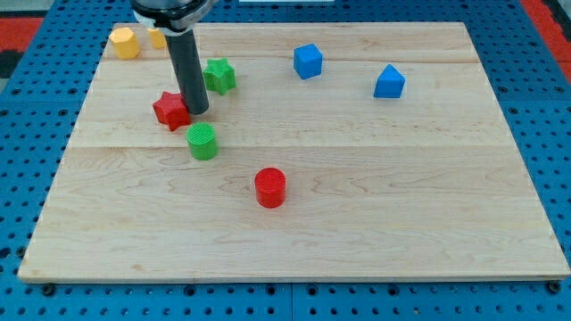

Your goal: Push the yellow pentagon into red star

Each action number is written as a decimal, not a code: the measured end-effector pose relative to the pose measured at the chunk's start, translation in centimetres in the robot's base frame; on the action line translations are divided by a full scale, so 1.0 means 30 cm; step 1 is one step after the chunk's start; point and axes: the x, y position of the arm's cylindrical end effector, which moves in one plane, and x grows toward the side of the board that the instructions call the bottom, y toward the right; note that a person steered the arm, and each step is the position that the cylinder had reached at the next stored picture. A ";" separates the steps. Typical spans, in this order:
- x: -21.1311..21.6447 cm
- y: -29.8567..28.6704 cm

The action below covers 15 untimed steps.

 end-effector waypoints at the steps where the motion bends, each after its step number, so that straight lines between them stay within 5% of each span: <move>1: 0.139 0.047; 3: 0.163 0.226; 6: -0.465 0.297; 7: -0.611 0.101; 12: -0.642 -0.545; 15: -0.495 -0.107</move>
